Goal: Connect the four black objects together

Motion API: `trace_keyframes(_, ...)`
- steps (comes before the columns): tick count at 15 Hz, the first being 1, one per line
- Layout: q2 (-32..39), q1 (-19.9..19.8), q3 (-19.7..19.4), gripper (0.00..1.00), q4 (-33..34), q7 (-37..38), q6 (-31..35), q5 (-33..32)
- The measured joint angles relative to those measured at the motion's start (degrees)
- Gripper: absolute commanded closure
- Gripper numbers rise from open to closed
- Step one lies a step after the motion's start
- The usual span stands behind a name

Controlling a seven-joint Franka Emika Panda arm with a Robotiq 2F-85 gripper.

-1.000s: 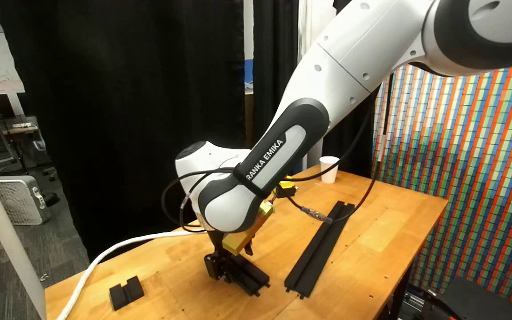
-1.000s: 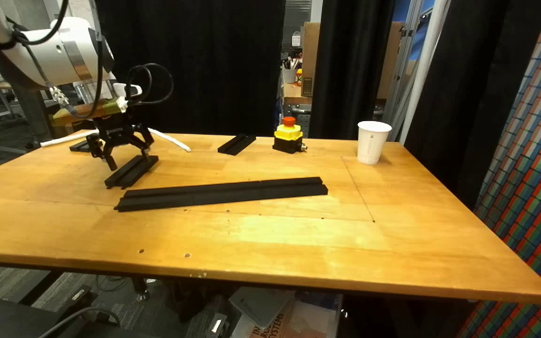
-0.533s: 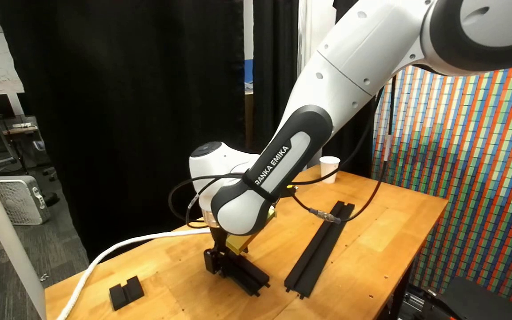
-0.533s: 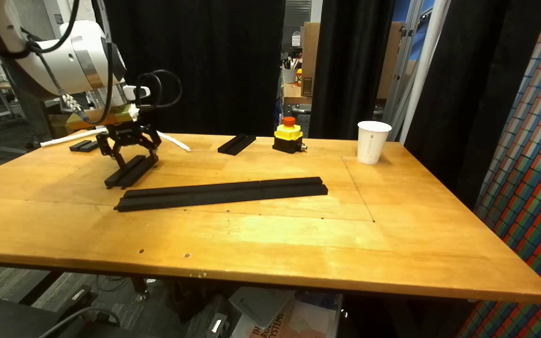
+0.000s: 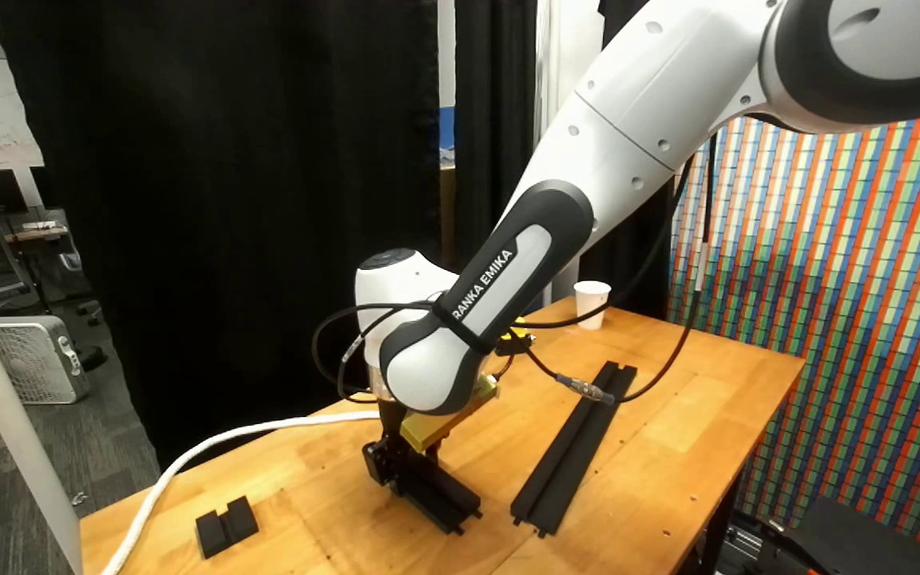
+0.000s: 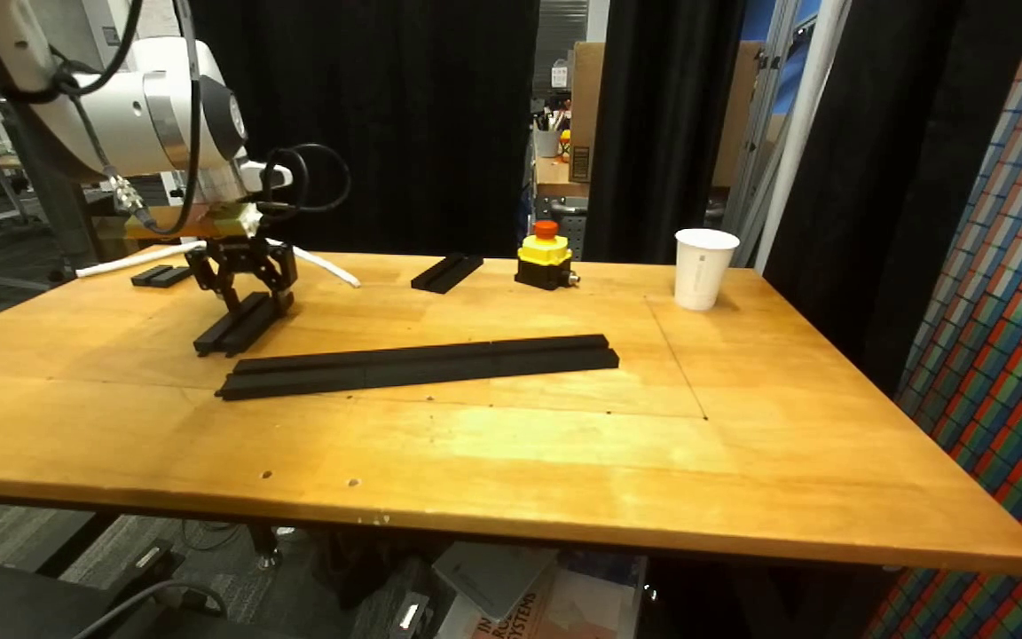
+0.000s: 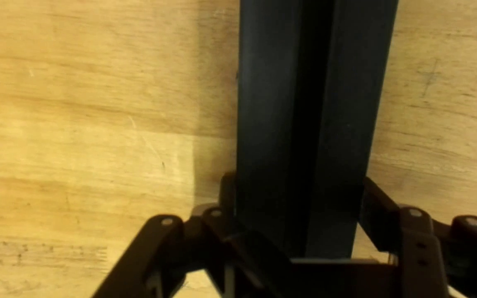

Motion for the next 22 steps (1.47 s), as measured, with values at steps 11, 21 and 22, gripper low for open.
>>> trace_keyframes(11, -2.0, -2.2, 2.4, 0.55, 0.0, 6.9, 0.1, 21.5)
trace_keyframes(21, -5.7, 4.0, 1.5, 0.55, -5.8, 42.4, 3.5, 22.2)
trace_keyframes(22, -6.3, 4.5, 1.1, 0.55, -7.0, 45.9, 3.9, 21.3)
